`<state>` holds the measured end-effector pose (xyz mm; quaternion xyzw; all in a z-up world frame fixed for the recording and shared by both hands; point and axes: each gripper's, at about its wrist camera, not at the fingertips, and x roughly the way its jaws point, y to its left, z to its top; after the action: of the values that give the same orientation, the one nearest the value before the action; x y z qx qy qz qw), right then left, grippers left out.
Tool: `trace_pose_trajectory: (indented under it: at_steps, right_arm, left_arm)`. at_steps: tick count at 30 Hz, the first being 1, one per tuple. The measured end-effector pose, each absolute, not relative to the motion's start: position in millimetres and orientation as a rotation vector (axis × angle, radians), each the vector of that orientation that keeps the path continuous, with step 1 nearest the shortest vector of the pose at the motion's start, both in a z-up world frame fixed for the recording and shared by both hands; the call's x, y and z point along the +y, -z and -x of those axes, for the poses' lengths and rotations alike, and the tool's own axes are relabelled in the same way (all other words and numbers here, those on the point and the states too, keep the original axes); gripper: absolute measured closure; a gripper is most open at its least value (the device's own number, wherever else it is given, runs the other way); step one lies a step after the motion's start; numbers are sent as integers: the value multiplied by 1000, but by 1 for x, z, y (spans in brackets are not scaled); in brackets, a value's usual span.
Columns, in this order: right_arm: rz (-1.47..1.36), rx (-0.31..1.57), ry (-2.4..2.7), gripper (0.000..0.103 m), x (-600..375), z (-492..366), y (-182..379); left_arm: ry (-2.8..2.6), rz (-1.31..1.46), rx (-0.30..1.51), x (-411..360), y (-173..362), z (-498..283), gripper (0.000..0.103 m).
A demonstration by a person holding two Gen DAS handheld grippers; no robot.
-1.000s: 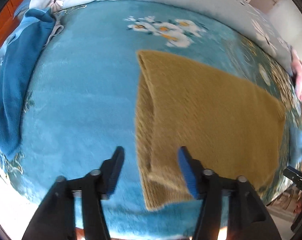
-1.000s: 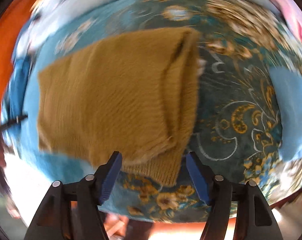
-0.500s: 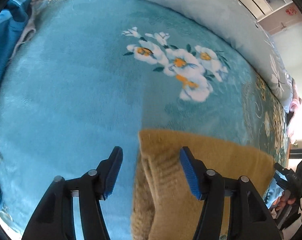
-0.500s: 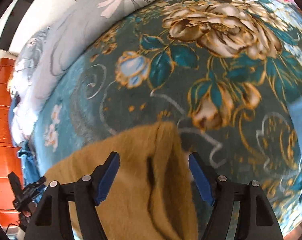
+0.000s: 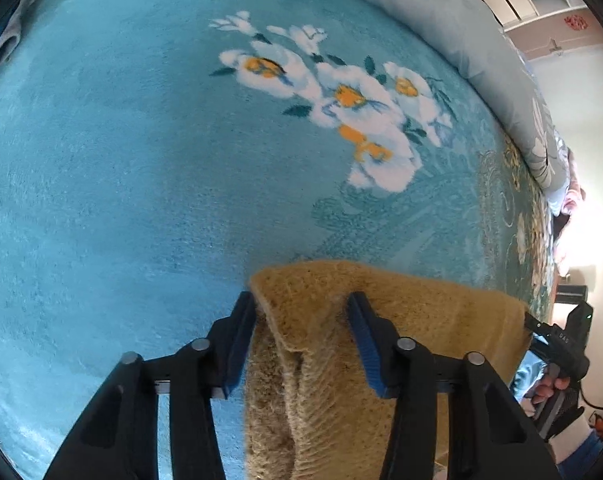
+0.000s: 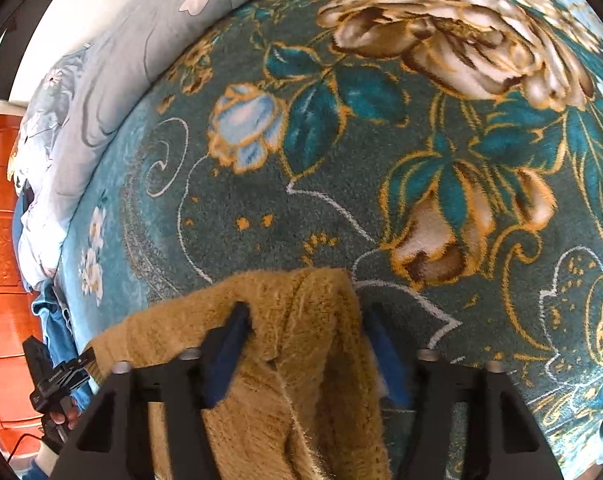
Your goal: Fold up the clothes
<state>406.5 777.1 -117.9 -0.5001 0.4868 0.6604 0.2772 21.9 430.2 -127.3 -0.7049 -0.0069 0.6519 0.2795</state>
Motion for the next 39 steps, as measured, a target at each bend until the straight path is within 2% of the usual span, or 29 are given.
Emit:
trace_pose_trajectory:
  at_steps: [2,4,7,10,19,25,33,39]
  right_arm:
    - [1362,1299,-1767,55,779,-405,118]
    - [1369,1300,-1759,65,779,-404,118]
    - [1382,1274,-1766,77,778,-401,114]
    - [1391,1241,-1787,83,778,-395,106]
    - [1323,1160,-1910,84,815,-350,69]
    - [1293,1078,-1977,84,853,-285,52]
    - [1413,1024,-1880,84,873,-255,83]
    - [1377,1048,-1799,80,872,-256,92]
  left_arm:
    - [-1755,1887,-21,432,126,-24,71]
    - [-1774,1883,-25,434,124,-27,78]
    - [-1836,1872,-50,437,116,-32,81]
    - [-1872,1848,-109,437,106,-29,82]
    - [-1936,1678,-159,458,68,31,82]
    - [-1982,1617,-87,491,66,81,82]
    - [-1969,1683,-5,492,93,92,81]
    - [-1959,1694,9,488,89,90,74]
